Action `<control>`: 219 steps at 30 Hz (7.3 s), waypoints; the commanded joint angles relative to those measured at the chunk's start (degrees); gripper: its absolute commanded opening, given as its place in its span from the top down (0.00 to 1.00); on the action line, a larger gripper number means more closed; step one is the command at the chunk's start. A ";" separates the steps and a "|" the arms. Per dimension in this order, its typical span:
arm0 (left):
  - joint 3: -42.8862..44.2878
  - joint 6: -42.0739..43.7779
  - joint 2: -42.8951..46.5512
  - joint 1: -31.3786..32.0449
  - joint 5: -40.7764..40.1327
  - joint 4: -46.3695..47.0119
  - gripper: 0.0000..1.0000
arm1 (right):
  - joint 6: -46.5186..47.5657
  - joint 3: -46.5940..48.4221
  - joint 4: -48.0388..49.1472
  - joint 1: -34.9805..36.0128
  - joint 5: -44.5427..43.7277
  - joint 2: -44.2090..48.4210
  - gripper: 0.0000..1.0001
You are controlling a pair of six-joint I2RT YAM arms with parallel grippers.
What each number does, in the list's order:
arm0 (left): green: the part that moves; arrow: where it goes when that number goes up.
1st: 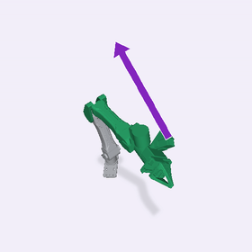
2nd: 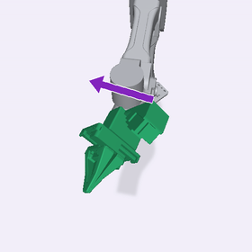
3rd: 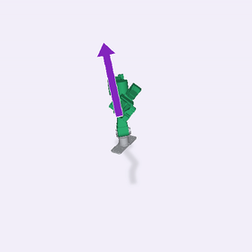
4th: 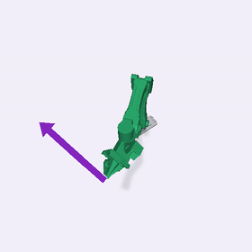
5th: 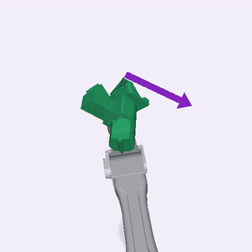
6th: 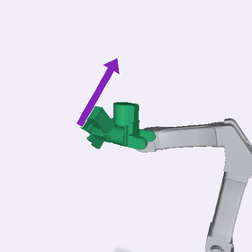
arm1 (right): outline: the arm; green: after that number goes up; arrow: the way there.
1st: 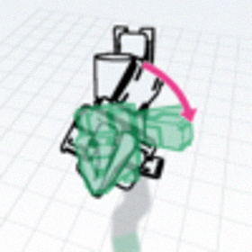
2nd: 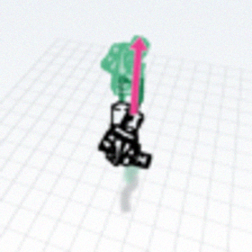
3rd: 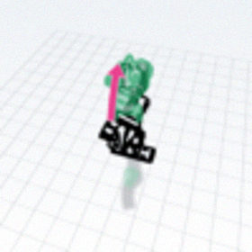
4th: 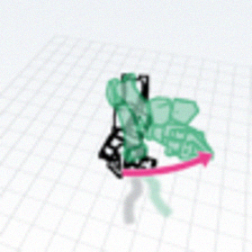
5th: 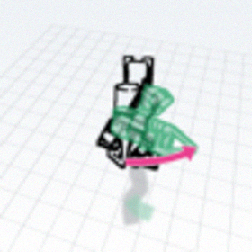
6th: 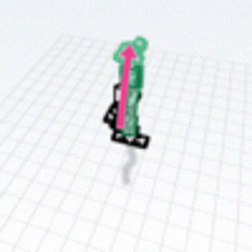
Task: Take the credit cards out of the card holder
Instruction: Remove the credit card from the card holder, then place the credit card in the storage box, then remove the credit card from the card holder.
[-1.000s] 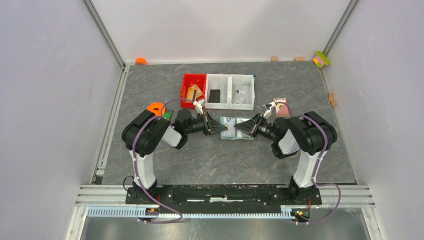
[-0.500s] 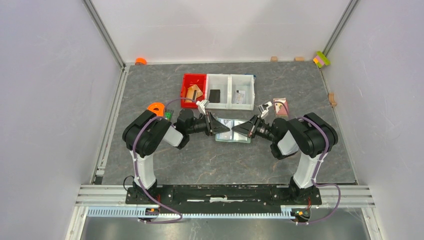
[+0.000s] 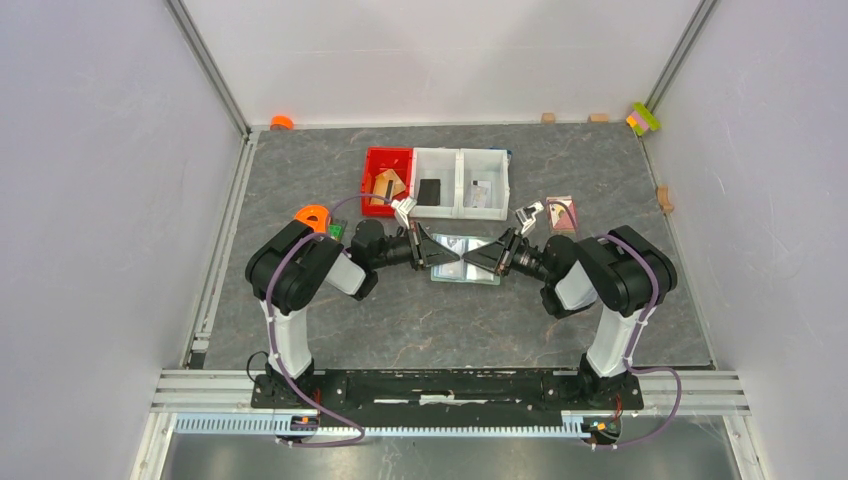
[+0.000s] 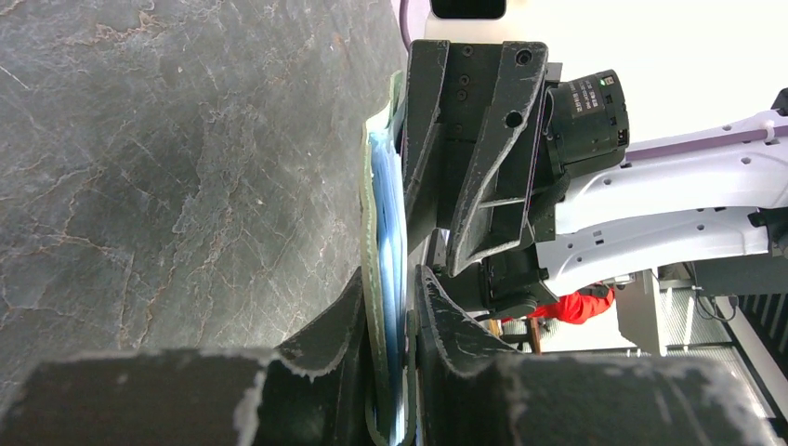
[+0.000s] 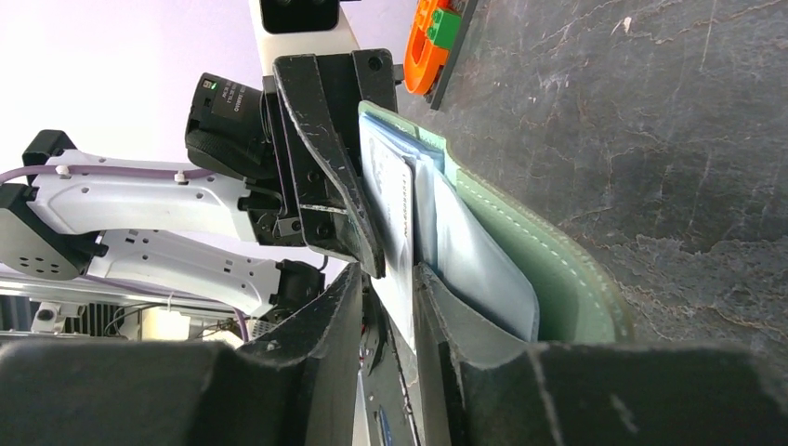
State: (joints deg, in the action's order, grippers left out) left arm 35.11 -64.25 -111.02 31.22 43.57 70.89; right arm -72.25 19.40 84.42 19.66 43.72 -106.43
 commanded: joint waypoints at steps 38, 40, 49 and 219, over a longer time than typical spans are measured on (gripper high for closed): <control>-2.77 -5.80 -0.14 -1.95 0.04 16.20 0.92 | 1.38 -2.24 27.66 -1.32 -1.75 2.38 1.00; -3.05 -5.58 0.22 -2.08 -0.11 16.19 0.92 | 1.34 -2.59 27.66 -1.68 -2.04 2.44 1.00; -4.05 -4.94 1.25 -2.56 -0.96 16.21 0.98 | 1.44 -3.78 27.65 -2.85 -3.12 2.76 1.00; -0.63 12.48 24.78 16.94 -12.54 -47.40 0.98 | 37.85 -5.41 -62.83 21.63 -30.87 33.88 0.91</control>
State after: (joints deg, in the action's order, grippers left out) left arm 34.50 -48.82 -85.03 48.07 27.27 15.88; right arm -33.93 13.82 21.74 40.88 12.99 -71.46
